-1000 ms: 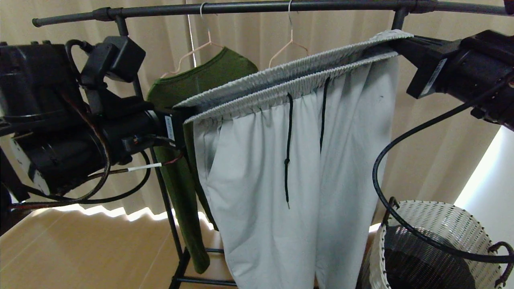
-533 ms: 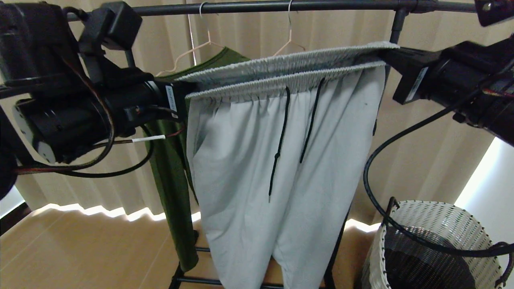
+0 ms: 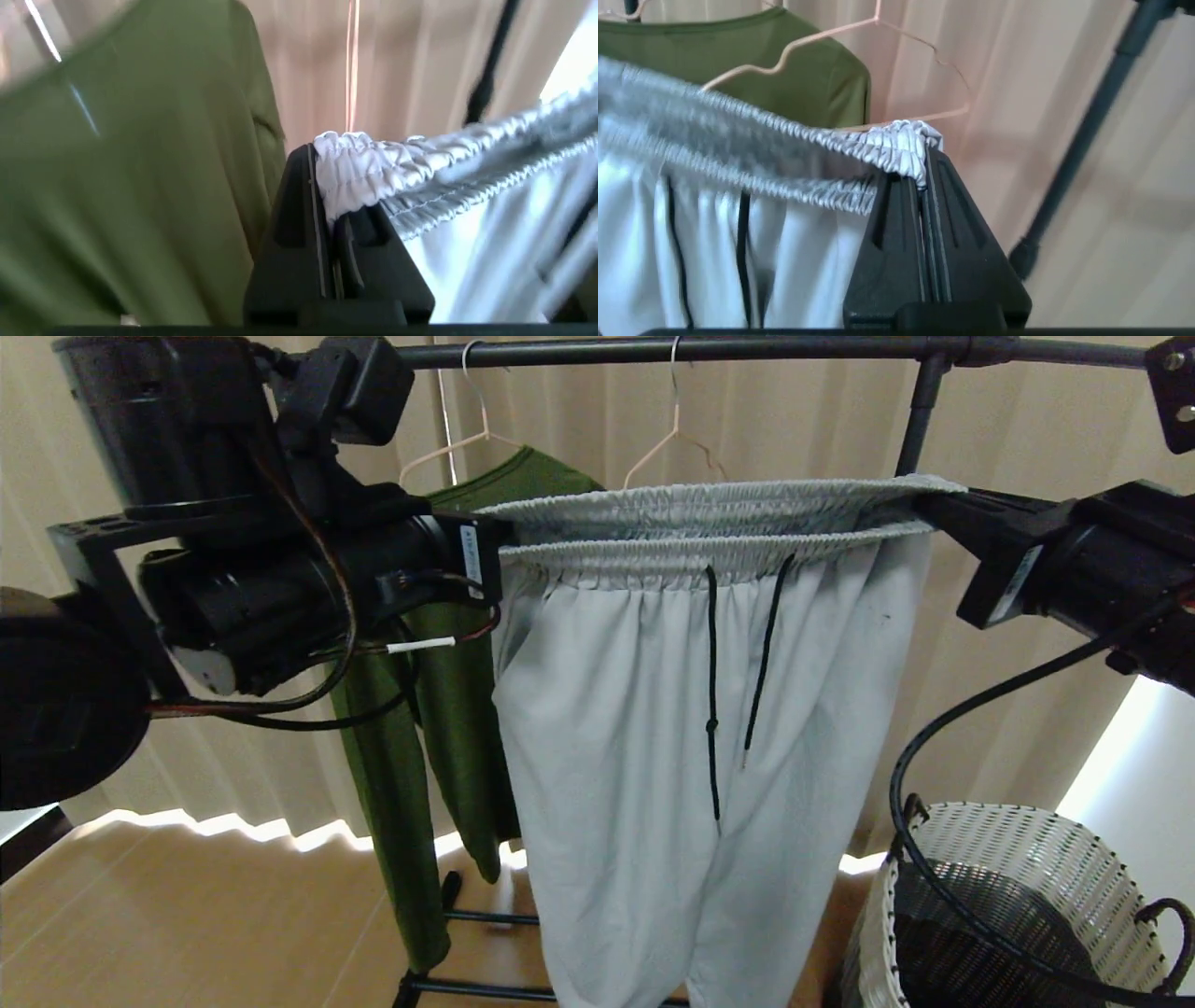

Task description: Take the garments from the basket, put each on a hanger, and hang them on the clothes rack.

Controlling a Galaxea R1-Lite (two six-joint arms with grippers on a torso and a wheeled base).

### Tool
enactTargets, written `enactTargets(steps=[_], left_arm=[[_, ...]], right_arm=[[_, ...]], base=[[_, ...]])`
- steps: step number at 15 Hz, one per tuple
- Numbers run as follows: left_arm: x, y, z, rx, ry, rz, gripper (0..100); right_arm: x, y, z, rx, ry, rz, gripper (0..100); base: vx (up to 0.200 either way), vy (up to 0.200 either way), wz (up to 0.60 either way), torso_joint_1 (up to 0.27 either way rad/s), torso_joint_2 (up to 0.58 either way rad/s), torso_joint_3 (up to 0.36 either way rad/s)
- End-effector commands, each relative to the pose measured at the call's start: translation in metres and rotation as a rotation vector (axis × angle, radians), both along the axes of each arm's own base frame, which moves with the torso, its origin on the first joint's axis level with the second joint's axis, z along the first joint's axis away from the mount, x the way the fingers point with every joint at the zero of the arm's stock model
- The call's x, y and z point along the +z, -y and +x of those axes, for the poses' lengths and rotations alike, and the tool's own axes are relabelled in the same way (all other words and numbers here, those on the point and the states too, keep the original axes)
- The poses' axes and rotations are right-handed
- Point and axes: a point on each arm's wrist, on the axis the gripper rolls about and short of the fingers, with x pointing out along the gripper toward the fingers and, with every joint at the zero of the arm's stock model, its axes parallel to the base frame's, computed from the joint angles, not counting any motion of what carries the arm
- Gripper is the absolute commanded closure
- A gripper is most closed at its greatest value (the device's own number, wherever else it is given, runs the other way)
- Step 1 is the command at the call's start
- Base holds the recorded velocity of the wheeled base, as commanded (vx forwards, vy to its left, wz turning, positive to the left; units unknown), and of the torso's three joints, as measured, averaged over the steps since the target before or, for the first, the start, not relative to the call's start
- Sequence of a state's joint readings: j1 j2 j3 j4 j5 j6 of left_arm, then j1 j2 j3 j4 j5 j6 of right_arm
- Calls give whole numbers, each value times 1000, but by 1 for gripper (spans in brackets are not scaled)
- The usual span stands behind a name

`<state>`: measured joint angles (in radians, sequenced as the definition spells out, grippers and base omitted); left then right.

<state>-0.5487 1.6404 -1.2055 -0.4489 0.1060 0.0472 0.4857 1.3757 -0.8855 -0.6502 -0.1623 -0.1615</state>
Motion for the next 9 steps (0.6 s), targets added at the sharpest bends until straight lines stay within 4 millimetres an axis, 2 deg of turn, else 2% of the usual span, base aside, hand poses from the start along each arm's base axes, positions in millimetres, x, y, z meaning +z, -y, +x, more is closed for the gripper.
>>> enactTargets(steps=[1, 2, 4, 5, 7, 9], left_arm=[[-6, 22, 21, 9, -8, 5, 100], [-11, 39, 41, 45, -6, 3, 100], [-17, 51, 57, 55, -7, 4, 100], [-18, 54, 62, 55, -5, 2, 100], [-22, 57, 67, 62, -8, 5, 100], [-22, 57, 67, 68, -10, 5, 100]], right_arm=[[1, 12, -21, -3, 18, 6, 100], [-2, 24, -47, 19, 39, 0, 100], [-7, 29, -63, 93, 49, -14, 100], [-9, 35, -79, 194, 58, -30, 100], [-10, 40, -95, 313, 58, -52, 100], [-13, 42, -100, 360, 49, -62, 100]], base=[[0, 0, 0, 0, 0, 0], [0, 0, 0, 0, 0, 0], [0, 0, 0, 0, 0, 0], [0, 0, 0, 0, 0, 0], [0, 0, 0, 0, 0, 0], [0, 0, 0, 0, 0, 0]])
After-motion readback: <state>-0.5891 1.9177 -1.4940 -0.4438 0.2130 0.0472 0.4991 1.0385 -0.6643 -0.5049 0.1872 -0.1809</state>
